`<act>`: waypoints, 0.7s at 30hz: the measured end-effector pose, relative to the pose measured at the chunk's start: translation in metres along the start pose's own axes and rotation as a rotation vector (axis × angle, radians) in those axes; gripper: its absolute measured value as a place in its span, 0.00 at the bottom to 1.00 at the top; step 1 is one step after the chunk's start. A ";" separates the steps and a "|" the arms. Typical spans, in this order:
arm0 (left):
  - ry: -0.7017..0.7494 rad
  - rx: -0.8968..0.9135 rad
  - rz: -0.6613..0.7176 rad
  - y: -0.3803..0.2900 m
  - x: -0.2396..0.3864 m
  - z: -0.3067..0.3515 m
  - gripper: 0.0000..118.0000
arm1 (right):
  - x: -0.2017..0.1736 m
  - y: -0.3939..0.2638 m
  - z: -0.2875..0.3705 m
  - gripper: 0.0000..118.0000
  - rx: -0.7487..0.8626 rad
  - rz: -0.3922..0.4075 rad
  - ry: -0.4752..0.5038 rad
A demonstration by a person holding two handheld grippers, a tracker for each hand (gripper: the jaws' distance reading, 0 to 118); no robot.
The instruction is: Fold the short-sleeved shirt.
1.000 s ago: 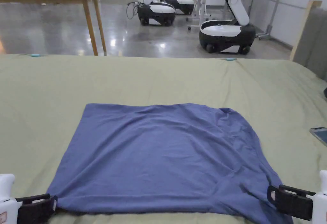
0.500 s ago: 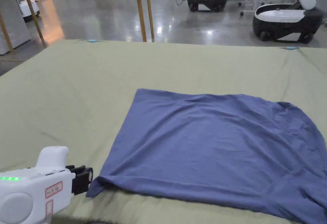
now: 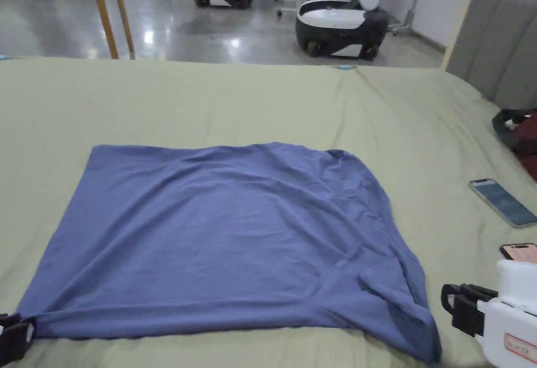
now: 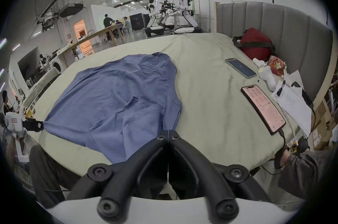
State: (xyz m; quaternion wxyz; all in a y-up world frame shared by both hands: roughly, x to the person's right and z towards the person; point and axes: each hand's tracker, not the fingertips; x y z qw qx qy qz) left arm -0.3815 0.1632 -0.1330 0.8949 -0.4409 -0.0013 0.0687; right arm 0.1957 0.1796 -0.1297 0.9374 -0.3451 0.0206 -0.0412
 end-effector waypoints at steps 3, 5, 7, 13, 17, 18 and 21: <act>0.057 0.006 -0.064 0.002 -0.002 -0.002 0.01 | 0.006 0.004 -0.010 0.66 -0.039 0.008 0.010; 0.060 0.006 -0.064 0.003 -0.006 -0.002 0.01 | 0.005 0.003 -0.017 1.00 -0.068 0.017 0.040; 0.026 -0.004 -0.033 0.004 -0.007 -0.003 0.01 | 0.004 0.001 -0.023 1.00 -0.130 0.021 0.070; 0.026 -0.008 -0.021 0.003 -0.005 -0.004 0.01 | 0.004 -0.007 -0.048 0.50 -0.206 0.059 0.062; 0.019 -0.008 -0.010 0.003 -0.009 -0.003 0.01 | 0.004 -0.003 -0.040 0.04 -0.200 0.049 0.092; 0.020 -0.002 -0.009 0.004 -0.010 -0.002 0.01 | 0.005 0.000 -0.036 0.03 -0.165 0.024 0.101; 0.006 0.027 0.014 0.010 -0.010 0.003 0.01 | 0.002 0.013 -0.025 0.03 -0.139 0.018 0.121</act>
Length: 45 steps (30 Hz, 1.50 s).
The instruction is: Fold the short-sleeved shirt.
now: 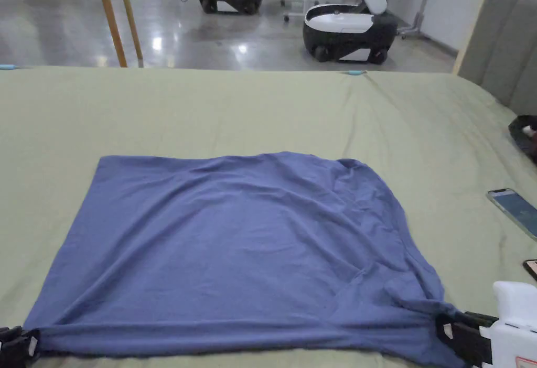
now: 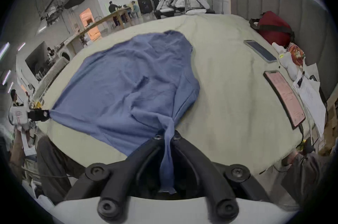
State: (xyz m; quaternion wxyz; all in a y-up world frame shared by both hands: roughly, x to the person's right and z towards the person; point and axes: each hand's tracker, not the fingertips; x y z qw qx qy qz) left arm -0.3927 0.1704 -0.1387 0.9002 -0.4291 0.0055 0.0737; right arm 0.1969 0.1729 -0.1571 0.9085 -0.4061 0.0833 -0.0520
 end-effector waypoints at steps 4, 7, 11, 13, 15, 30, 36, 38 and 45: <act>0.005 0.036 -0.019 0.018 0.000 0.002 0.01 | -0.007 0.025 0.007 0.03 0.051 0.029 -0.007; 0.007 0.062 -0.030 0.037 0.000 0.002 0.01 | -0.008 0.050 0.006 0.03 0.084 0.034 -0.003; -0.004 0.092 -0.030 0.073 0.000 -0.009 0.01 | -0.008 0.088 -0.012 0.03 0.108 0.041 -0.005; -0.002 0.097 -0.028 0.091 0.000 -0.020 0.01 | -0.012 0.105 -0.024 0.03 0.113 0.039 -0.008; 0.002 0.098 -0.026 0.108 0.002 -0.033 0.01 | -0.013 0.122 -0.038 0.03 0.110 0.044 -0.009; 0.018 0.043 -0.003 0.178 0.012 -0.139 0.03 | 0.009 0.176 -0.145 0.05 -0.032 -0.078 -0.016; 0.057 0.086 -0.001 0.166 0.005 -0.136 1.00 | 0.013 0.161 -0.127 1.00 -0.017 -0.110 -0.039; 0.074 0.097 0.006 0.159 0.000 -0.118 0.93 | 0.012 0.159 -0.114 0.98 0.023 -0.055 -0.101; 0.159 0.056 0.015 0.111 -0.002 -0.074 0.00 | 0.014 0.115 -0.089 0.00 0.049 -0.035 -0.157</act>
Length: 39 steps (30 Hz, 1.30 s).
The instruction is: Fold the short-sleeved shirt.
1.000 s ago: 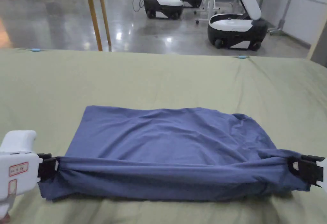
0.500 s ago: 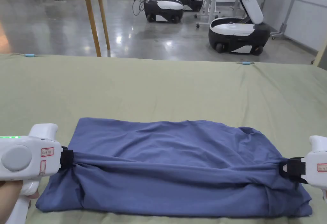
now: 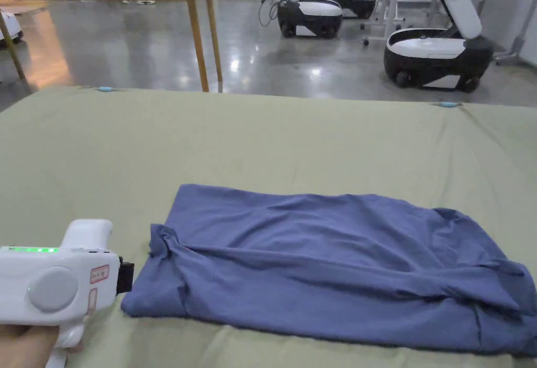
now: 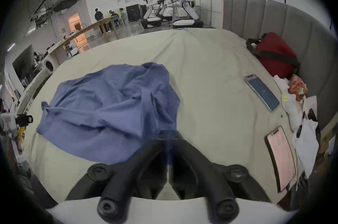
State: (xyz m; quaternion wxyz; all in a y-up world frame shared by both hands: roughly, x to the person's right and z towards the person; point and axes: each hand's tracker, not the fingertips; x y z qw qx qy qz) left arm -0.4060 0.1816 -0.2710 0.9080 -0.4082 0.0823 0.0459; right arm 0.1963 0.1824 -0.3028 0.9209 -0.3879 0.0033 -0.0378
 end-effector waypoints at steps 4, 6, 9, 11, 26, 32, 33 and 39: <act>-0.112 -0.048 0.034 -0.002 -0.005 -0.004 0.08 | 0.008 -0.014 -0.003 0.00 -0.046 -0.016 0.039; -0.097 -0.057 0.029 -0.001 -0.004 -0.012 0.74 | 0.011 -0.016 -0.005 0.00 -0.045 -0.006 0.038; -0.070 -0.073 0.001 0.001 0.003 -0.032 0.95 | 0.012 -0.018 -0.003 0.00 -0.045 -0.011 0.035; -0.043 -0.139 0.008 0.002 0.006 -0.049 0.95 | 0.016 -0.019 -0.008 0.00 -0.053 -0.005 0.031; -0.072 -0.130 -0.016 0.008 0.020 -0.035 0.08 | 0.004 0.021 -0.043 0.97 -0.156 0.059 0.012; -0.075 -0.146 -0.007 0.006 0.020 -0.037 0.08 | -0.001 0.002 -0.055 0.09 -0.194 0.027 0.049; -0.075 -0.146 -0.011 0.007 0.020 -0.036 0.08 | -0.003 0.000 -0.050 0.07 -0.157 0.037 0.057; -0.070 -0.132 -0.019 0.007 0.016 -0.020 0.06 | 0.003 -0.002 -0.020 0.06 -0.132 0.017 0.068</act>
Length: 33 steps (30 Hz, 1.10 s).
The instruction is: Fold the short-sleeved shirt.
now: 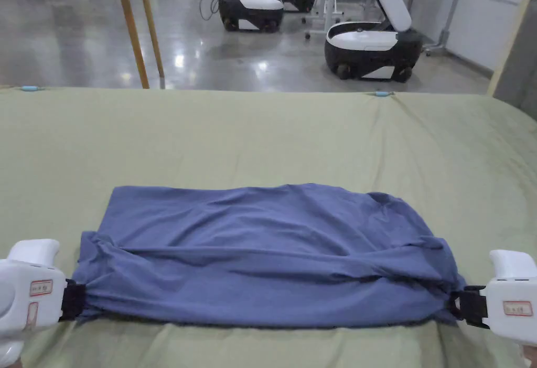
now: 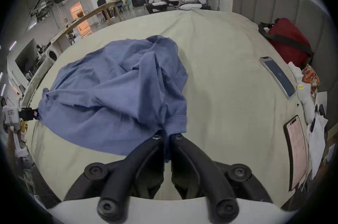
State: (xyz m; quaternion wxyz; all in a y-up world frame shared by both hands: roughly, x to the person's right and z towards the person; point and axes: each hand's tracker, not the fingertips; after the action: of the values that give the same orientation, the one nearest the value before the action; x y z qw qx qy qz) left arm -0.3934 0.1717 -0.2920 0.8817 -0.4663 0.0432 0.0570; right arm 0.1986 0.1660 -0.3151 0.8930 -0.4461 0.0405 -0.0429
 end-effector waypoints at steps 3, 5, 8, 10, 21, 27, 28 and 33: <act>-0.007 0.009 0.005 -0.004 -0.003 0.013 0.06 | 0.003 -0.005 0.023 0.05 0.024 -0.040 0.039; -0.019 0.013 0.009 -0.011 -0.006 0.022 0.05 | 0.004 -0.012 0.040 0.05 0.036 -0.030 0.037; -0.016 0.017 0.008 -0.027 -0.014 0.037 0.05 | 0.003 -0.026 0.059 0.05 0.046 -0.013 0.039; -0.020 0.016 0.010 -0.042 -0.020 0.050 0.05 | 0.003 -0.040 0.071 0.05 0.041 -0.010 0.045; -0.038 -0.009 0.055 -0.126 -0.049 0.096 0.05 | 0.003 -0.122 0.114 0.06 -0.012 -0.022 0.080; -0.072 0.022 0.059 -0.126 -0.051 0.086 0.34 | 0.000 -0.125 0.113 0.47 0.011 -0.063 0.099; -0.058 0.026 0.052 -0.126 -0.051 0.085 0.83 | 0.000 -0.124 0.110 0.89 0.016 -0.059 0.085; -0.005 0.121 0.064 -0.102 -0.054 0.094 0.85 | -0.001 -0.098 0.115 0.99 0.105 -0.007 -0.019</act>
State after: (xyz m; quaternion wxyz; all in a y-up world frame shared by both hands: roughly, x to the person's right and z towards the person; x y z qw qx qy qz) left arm -0.4304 0.1888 -0.1487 0.9062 -0.4102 0.0591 0.0837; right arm 0.2065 0.1986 -0.1684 0.9155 -0.3990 0.0279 -0.0437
